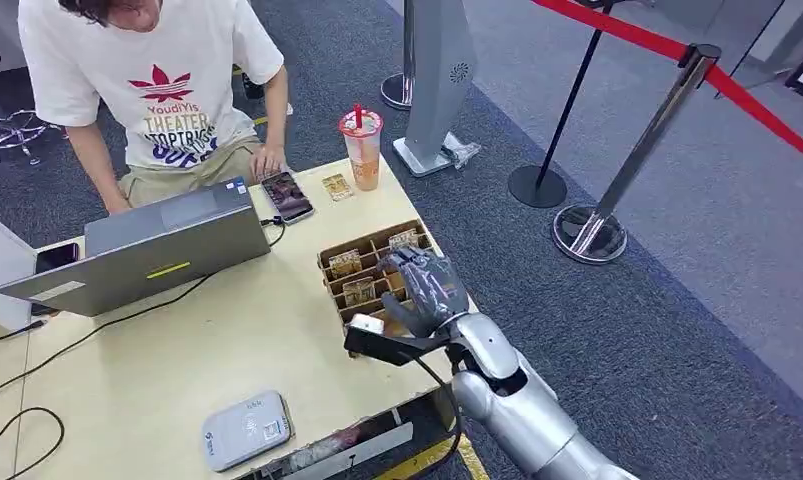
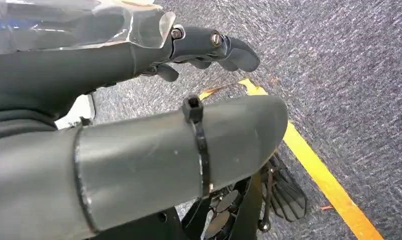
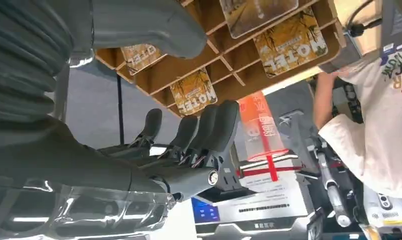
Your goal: Pass the card to the sensor for recognition and then transmit it.
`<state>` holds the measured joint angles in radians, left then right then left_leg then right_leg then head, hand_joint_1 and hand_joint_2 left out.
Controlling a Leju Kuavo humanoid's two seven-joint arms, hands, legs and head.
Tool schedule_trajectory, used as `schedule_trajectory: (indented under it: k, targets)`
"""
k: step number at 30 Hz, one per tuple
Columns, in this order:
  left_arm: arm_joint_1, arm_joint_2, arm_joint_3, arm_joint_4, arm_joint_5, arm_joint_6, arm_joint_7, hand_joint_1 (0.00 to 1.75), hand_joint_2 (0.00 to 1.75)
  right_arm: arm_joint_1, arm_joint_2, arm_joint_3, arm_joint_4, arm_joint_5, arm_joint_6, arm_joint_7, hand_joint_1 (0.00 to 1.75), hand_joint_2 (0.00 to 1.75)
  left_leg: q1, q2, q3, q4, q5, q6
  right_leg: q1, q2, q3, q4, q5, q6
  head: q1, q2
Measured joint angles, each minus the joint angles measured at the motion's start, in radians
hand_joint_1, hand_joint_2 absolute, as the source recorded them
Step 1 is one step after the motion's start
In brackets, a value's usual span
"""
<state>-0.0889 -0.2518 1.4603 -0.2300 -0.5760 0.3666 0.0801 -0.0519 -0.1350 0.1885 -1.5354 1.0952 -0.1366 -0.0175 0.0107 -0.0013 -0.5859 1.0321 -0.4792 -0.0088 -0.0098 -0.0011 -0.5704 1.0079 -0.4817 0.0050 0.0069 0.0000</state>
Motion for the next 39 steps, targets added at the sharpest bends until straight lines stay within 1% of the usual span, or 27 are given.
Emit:
schedule_trajectory:
  k: [6, 7, 9, 11, 12, 13, 16, 22, 26, 29, 31, 37, 38, 39]
  targets:
    - [0.000, -0.001, -0.001, 0.000, 0.002, 0.000, 0.000, 0.00, 0.00, 0.001, -0.013, 0.001, 0.002, 0.002, 0.014, 0.002, 0.89, 1.75, 0.000, 0.000, 0.000, 0.000, 0.000, 0.000, 0.000, 0.000, 0.000, 0.000, 0.000, 0.000, 0.000, 0.000]
    - [0.000, -0.001, -0.001, 0.000, 0.002, 0.000, 0.000, 0.00, 0.00, 0.001, -0.016, 0.001, 0.003, 0.000, 0.018, 0.001, 0.93, 1.75, 0.000, 0.000, 0.000, 0.000, 0.000, 0.000, 0.000, 0.000, 0.000, 0.000, 0.000, 0.000, 0.000, 0.000]
    - [0.000, -0.001, -0.001, 0.000, 0.002, 0.000, 0.000, 0.00, 0.00, 0.001, -0.022, 0.002, 0.009, 0.000, 0.022, 0.000, 0.91, 1.75, 0.000, 0.000, 0.000, 0.000, 0.000, 0.000, 0.000, 0.000, 0.000, 0.000, 0.000, 0.000, 0.000, 0.000]
    - [0.000, 0.000, -0.002, 0.000, 0.002, 0.000, 0.000, 0.00, 0.00, 0.001, -0.028, 0.002, 0.013, 0.000, 0.024, 0.000, 0.94, 1.75, 0.000, 0.000, 0.000, 0.000, 0.000, 0.000, 0.000, 0.000, 0.000, 0.000, 0.000, 0.000, 0.000, 0.000]
    - [0.000, 0.000, -0.003, 0.000, 0.002, 0.000, 0.000, 0.00, 0.00, 0.000, -0.032, 0.003, 0.016, -0.001, 0.026, -0.001, 0.94, 1.75, 0.000, 0.000, 0.000, 0.000, 0.000, 0.000, 0.000, 0.000, 0.000, 0.000, 0.000, 0.000, 0.000, 0.000]
    - [0.000, 0.000, -0.005, 0.000, 0.002, 0.000, 0.002, 0.00, 0.00, -0.001, -0.037, 0.003, 0.019, -0.001, 0.026, -0.002, 0.99, 1.75, 0.000, 0.000, 0.000, 0.000, 0.000, 0.000, 0.000, 0.000, 0.000, 0.000, 0.000, 0.000, 0.000, 0.000]
    - [0.001, 0.000, -0.013, 0.000, 0.000, -0.001, 0.002, 0.00, 0.00, -0.005, -0.054, 0.003, 0.034, -0.017, 0.029, -0.005, 0.99, 1.75, 0.000, 0.000, 0.000, 0.000, 0.000, 0.000, 0.000, 0.000, 0.000, 0.000, 0.000, 0.000, 0.000, 0.000]
    - [0.001, 0.000, -0.016, 0.000, -0.002, -0.001, 0.003, 0.00, 0.00, -0.024, -0.083, 0.003, 0.068, -0.037, 0.035, -0.009, 1.05, 1.75, 0.000, 0.000, 0.000, 0.000, 0.000, 0.000, 0.000, 0.000, 0.000, 0.000, 0.000, 0.000, 0.000, 0.000]
    - [0.002, 0.000, -0.018, 0.000, -0.006, -0.005, 0.010, 0.00, 0.00, -0.035, -0.108, 0.000, 0.095, -0.059, 0.035, -0.013, 0.98, 1.75, 0.000, 0.000, 0.000, 0.000, 0.000, 0.000, 0.000, 0.000, 0.000, 0.000, 0.000, 0.000, 0.000, 0.000]
    - [0.004, 0.002, -0.018, 0.000, -0.008, -0.008, 0.011, 0.00, 0.00, -0.039, -0.122, -0.006, 0.111, -0.071, 0.035, -0.017, 1.01, 1.75, 0.000, 0.000, 0.000, 0.000, 0.000, 0.000, 0.000, 0.000, 0.000, 0.000, 0.000, 0.000, 0.000, 0.000]
    - [0.005, 0.002, -0.019, 0.000, -0.008, -0.008, 0.011, 0.00, 0.00, -0.041, -0.129, -0.011, 0.119, -0.072, 0.035, -0.018, 0.98, 1.75, 0.000, 0.000, 0.000, 0.000, 0.000, 0.000, 0.000, 0.000, 0.000, 0.000, 0.000, 0.000, 0.000, 0.000]
    - [0.007, 0.005, -0.021, 0.000, -0.011, -0.011, 0.011, 0.00, 0.00, -0.048, -0.148, -0.021, 0.140, -0.078, 0.036, -0.023, 0.99, 1.75, 0.000, 0.000, 0.000, 0.000, 0.000, 0.000, 0.000, 0.000, 0.000, 0.000, 0.000, 0.000, 0.000, 0.000]
    - [0.007, 0.006, -0.022, 0.000, -0.011, -0.011, 0.011, 0.00, 0.00, -0.051, -0.151, -0.021, 0.144, -0.078, 0.037, -0.025, 0.96, 1.75, 0.000, 0.000, 0.000, 0.000, 0.000, 0.000, 0.000, 0.000, 0.000, 0.000, 0.000, 0.000, 0.000, 0.000]
    - [0.008, 0.006, -0.022, 0.000, -0.011, -0.011, 0.011, 0.00, 0.00, -0.053, -0.155, -0.022, 0.148, -0.078, 0.039, -0.025, 0.98, 1.75, 0.000, 0.000, 0.000, 0.000, 0.000, 0.000, 0.000, 0.000, 0.000, 0.000, 0.000, 0.000, 0.000, 0.000]
